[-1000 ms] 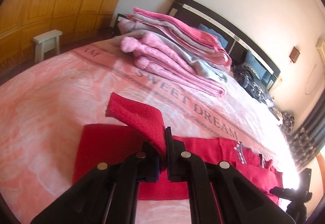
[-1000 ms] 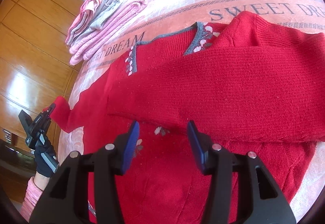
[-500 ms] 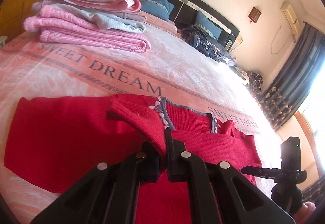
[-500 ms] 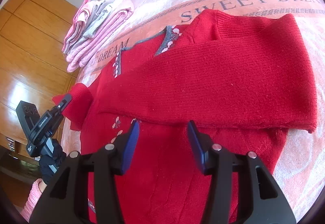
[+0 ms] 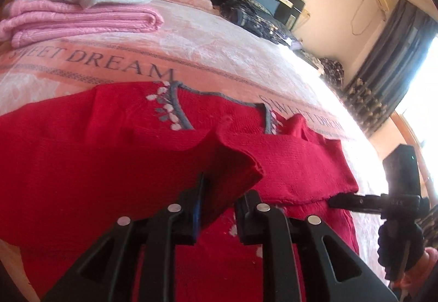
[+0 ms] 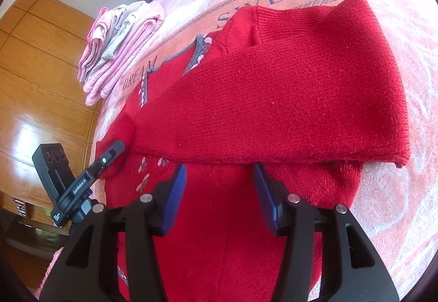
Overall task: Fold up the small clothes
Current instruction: 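Fold the held sleeve across the chest with the left tool and release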
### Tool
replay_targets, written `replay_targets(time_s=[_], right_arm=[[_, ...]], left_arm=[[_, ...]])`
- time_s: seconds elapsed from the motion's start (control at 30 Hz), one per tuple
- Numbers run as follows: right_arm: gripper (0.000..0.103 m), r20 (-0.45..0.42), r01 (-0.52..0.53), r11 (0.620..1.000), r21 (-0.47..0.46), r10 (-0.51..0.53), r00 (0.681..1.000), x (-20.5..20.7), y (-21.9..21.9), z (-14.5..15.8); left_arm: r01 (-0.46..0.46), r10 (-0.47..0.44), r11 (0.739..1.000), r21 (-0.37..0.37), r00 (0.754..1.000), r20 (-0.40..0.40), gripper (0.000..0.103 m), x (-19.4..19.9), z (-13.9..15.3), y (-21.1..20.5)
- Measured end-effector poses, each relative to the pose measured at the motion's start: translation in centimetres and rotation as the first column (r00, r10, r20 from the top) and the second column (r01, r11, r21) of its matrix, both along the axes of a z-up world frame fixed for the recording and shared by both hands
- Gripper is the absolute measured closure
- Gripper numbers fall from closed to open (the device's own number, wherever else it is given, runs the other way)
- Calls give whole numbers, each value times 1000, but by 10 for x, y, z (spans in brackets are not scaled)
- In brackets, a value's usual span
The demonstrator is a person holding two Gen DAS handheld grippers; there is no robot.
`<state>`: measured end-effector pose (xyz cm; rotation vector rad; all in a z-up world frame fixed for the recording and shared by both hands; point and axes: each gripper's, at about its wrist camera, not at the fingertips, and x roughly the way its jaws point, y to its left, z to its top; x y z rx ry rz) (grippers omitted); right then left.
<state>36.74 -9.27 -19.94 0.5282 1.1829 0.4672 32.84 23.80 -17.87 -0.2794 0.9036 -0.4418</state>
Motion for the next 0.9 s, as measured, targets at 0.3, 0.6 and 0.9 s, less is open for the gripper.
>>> replay_targets(time_s=[0.3, 0.6, 0.9], right_arm=[[50, 31, -100, 995, 27, 100, 995, -1, 38, 13], [52, -11, -280, 958, 58, 281, 960, -5, 115, 8], [62, 1, -264, 961, 82, 265, 964, 21, 147, 0]], left_arm=[[-191, 193, 981, -40, 980, 43, 75, -10, 35, 77], [-376, 399, 902, 212, 913, -80, 62, -1, -9, 172], [-374, 383, 920, 117, 921, -67, 55, -14, -7, 175]])
